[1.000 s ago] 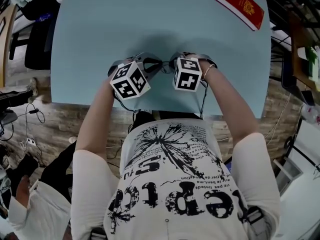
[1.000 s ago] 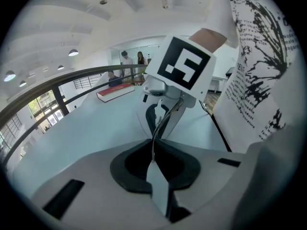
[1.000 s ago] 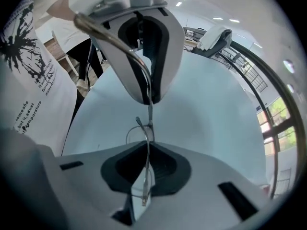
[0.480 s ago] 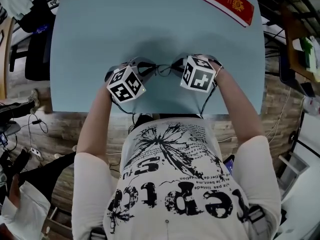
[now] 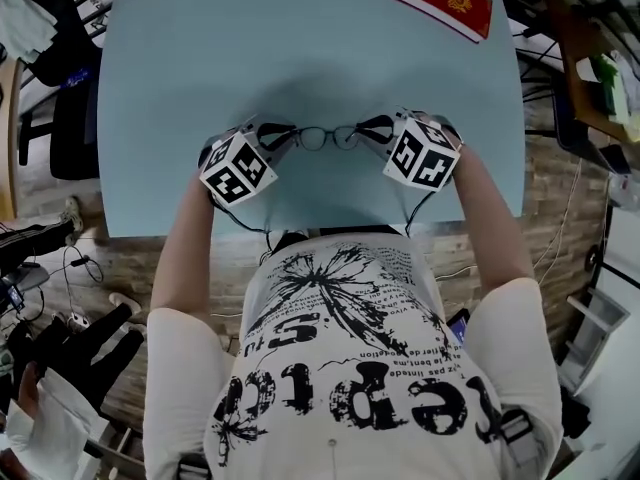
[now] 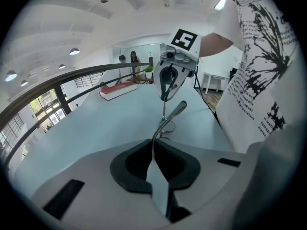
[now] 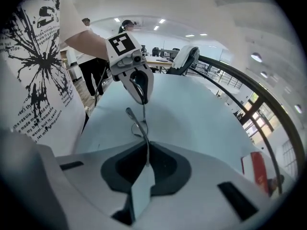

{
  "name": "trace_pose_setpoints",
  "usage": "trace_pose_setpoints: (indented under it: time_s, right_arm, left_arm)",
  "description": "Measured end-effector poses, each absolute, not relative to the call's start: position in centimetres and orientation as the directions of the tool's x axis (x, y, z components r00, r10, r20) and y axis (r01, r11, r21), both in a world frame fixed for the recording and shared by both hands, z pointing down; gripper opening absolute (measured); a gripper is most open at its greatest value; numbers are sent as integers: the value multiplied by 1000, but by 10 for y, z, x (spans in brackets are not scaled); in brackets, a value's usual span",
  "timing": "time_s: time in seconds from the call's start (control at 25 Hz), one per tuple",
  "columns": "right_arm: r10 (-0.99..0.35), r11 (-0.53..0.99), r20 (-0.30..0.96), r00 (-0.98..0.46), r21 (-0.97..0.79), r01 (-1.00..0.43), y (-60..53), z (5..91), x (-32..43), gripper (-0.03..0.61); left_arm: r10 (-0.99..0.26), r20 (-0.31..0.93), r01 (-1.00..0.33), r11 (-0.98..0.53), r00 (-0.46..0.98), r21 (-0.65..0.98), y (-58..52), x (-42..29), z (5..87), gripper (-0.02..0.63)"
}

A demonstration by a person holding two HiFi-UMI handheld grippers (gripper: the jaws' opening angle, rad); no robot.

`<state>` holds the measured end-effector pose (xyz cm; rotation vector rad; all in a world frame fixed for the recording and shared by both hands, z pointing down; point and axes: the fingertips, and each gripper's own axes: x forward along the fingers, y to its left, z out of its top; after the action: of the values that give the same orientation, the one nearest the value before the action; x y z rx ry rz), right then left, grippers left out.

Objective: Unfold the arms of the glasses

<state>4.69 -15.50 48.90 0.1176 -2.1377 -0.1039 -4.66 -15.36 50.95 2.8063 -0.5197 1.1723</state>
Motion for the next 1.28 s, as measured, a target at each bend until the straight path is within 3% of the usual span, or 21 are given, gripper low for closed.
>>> trace_pose_setpoints:
  time_s: [0.88,0.96,1.08,1.28]
  right_arm:
    - [-225,967,846,-484,131,-220,-160,503,86,35]
    - [-235,963,844,-482,136,-232,-158,505,84,58]
    - [-260,953,830,-493,139,-269,-157,504,83,93]
    - [-285,939,832,-475,144,-311,-147,504,84,110]
  left_arm:
    - [-319,708,-341,-933,631,-117,-161,-37,511,31]
    - [-326,698,-350,-930,637,-114,-159,-37,510,33]
    - [-336,671,-374,-923,661,-94,-154,-36,506,143]
    - [-395,641,-434,-895,658,-105,-147,-51,501,167]
